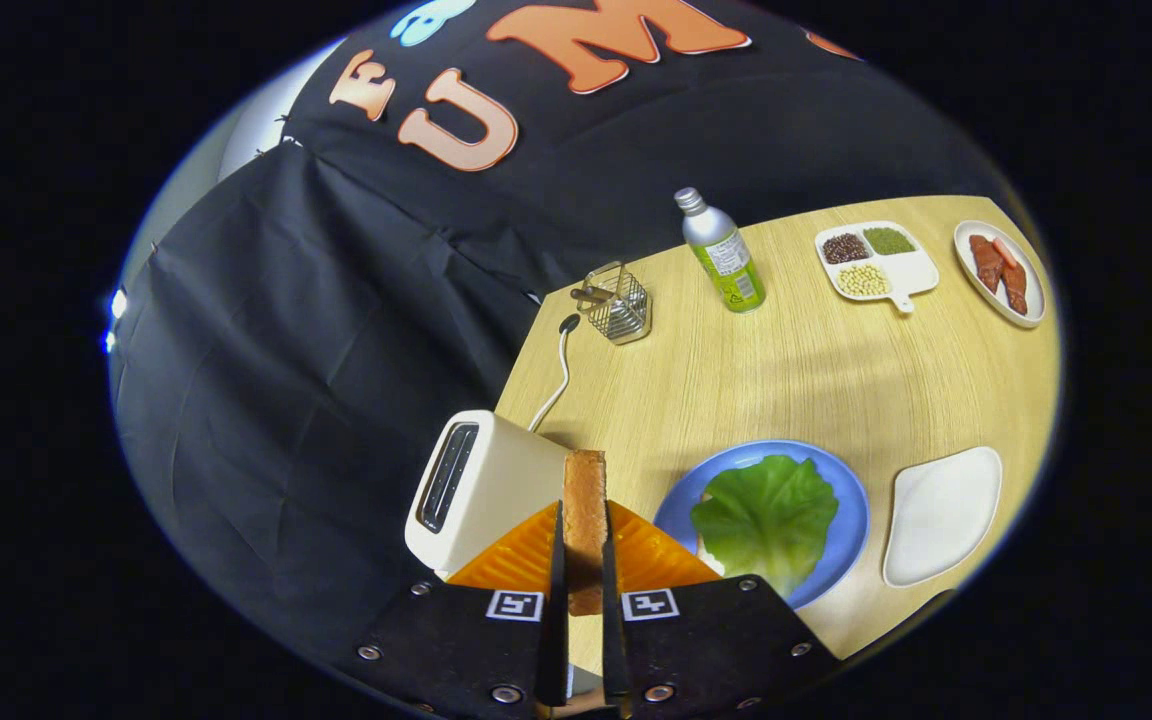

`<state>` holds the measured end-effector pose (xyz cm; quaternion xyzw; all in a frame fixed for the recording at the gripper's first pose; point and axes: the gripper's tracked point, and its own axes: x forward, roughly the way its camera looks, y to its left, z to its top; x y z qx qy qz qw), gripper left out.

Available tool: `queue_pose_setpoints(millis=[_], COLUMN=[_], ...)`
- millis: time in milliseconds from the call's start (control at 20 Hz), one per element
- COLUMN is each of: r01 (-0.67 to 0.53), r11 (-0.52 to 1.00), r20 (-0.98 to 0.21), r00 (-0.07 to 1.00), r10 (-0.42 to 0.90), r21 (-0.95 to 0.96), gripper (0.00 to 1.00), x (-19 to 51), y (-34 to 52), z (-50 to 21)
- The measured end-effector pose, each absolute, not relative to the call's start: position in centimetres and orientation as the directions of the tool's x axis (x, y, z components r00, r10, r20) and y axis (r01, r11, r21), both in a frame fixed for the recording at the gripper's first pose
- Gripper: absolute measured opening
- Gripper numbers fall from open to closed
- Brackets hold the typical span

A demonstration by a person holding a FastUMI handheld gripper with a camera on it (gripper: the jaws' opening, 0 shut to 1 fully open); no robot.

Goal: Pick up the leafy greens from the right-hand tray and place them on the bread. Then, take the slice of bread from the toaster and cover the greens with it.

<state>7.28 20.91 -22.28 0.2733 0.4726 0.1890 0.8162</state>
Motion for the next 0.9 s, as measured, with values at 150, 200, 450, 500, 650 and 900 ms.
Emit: queue_pose_setpoints(millis=[150, 200, 450, 500, 650, 900], r01=[-0.034, -0.027, 0.020, 0.029, 0.037, 0.050], r11=[0.757, 0.752, 0.715, 0.705, 0.693, 0.694], r20=[-0.647, -0.643, -0.629, -0.623, -0.615, -0.628], r00=[0.494, 0.498, 0.495, 0.497, 0.496, 0.475], r10=[0.580, 0.581, 0.600, 0.604, 0.613, 0.616], r21=[0.653, 0.659, 0.698, 0.708, 0.720, 0.718], gripper=[0.14, 0.14, 0.14, 0.14, 0.14, 0.14], x=[7.0, 7.0, 6.4, 6.4, 6.5, 6.3], y=[19.4, 18.9, 16.9, 16.6, 16.0, 15.1], z=[-23.4, -23.8, -26.6, -27.1, -28.5, -31.5])
